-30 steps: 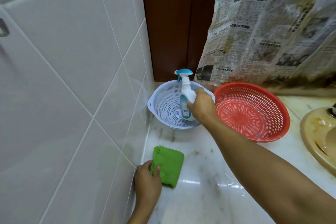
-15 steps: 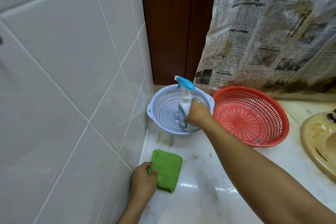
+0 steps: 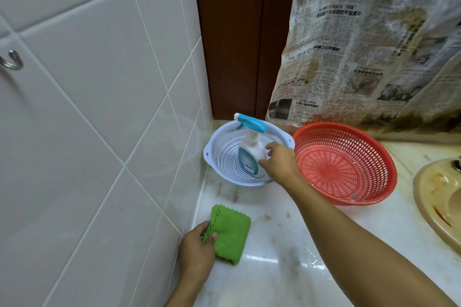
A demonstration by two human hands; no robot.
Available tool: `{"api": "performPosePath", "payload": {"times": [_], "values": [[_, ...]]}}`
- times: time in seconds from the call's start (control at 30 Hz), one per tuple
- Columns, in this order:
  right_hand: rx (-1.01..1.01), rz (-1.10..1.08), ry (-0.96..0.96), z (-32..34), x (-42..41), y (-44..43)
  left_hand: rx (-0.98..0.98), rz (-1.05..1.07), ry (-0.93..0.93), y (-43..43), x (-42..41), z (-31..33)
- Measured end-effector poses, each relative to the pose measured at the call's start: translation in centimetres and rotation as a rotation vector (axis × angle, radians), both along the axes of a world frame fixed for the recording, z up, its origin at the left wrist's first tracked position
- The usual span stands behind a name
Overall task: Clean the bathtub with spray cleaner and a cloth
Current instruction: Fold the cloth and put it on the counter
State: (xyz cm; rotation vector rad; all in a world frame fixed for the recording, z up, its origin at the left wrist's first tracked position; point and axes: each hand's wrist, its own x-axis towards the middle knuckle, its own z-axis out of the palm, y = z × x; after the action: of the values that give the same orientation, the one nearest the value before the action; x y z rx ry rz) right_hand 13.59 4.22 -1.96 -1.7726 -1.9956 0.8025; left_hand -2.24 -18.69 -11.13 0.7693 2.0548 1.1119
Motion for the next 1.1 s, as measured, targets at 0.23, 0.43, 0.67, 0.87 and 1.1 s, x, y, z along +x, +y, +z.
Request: {"api": "performPosePath", "payload": {"times": [0.23,0.43,0.67,0.87,1.1], "values": [[0.05,-0.097,0.262,0.7,3.8,-3.4,0.236,0.086,-0.129,2.0,1.4,5.3],[0.047,-0.079,0.326,1.9,4.3,-3.9,0.298,0.062,-0.198,6.8,0.8,10.2],[0.034,0.013,0.21,3.3,2.4,-1.0,0.348,0.122,-0.246,10.4,-0.4,13.1],[0.016,-0.127,0.264,3.0,0.6,0.5,0.323,0.136,-0.306,15.1,-1.0,12.8],[-0.261,-0.119,0.487,-1.1,-3.9,-0.2,0.203,0.162,-0.301,18.9,-1.4,10.7]]}}
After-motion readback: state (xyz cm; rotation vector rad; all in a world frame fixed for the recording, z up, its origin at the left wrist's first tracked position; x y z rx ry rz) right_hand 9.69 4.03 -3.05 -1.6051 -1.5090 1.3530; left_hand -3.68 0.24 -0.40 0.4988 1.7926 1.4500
